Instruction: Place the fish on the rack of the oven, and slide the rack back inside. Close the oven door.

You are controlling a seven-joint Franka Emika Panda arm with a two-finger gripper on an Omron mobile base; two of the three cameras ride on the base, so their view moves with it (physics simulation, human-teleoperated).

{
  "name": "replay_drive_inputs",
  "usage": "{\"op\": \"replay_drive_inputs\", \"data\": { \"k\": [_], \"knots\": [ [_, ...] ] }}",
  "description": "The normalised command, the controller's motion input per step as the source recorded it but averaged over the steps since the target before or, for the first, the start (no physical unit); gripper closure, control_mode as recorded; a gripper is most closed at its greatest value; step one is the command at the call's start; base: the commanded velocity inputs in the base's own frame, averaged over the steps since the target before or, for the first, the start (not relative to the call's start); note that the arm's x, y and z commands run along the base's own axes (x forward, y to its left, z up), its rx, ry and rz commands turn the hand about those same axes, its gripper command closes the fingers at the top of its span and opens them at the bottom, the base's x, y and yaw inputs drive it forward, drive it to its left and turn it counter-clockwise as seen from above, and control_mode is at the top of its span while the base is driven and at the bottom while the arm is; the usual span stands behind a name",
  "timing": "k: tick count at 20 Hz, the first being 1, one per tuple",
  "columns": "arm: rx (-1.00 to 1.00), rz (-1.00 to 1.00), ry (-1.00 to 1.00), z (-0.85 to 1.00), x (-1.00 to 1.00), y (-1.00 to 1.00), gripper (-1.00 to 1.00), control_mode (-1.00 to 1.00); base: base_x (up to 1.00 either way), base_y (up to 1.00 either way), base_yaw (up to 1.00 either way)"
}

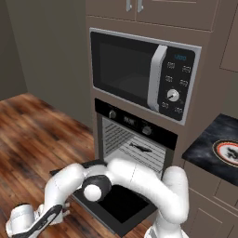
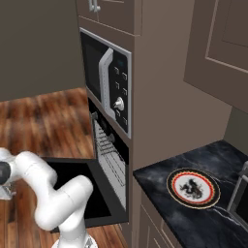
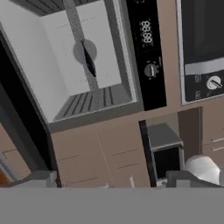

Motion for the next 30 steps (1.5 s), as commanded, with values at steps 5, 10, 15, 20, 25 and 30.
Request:
{"op": "replay_drive_inputs", "data": {
  "k": [5, 10, 15, 20, 25, 30],
  "knots": [
    [-0.31, -0.08, -0.27, -0.67, 0.13, 0.00, -1.00, -1.00, 0.00, 0.00, 0.00],
    [-0.24, -0.06, -0.18, -0.51, 0.24, -0.11, -1.00, -1.00, 0.00, 0.00, 0.00],
    [-0.18, 0.00, -0.03, -0.33, 0.33, -0.01, -1.00, -1.00, 0.00, 0.00, 0.00],
    [-0.22, 0.00, 0.00, -0.35, 0.24, 0.07, -1.00, -1.00, 0.00, 0.00, 0.00],
    [-0.26, 0.00, 0.05, -0.48, 0.17, 0.23, -1.00, -1.00, 0.00, 0.00, 0.00],
    [-0.20, 0.00, 0.11, -0.41, 0.23, 0.20, -1.00, -1.00, 0.00, 0.00, 0.00]
  ]
}}
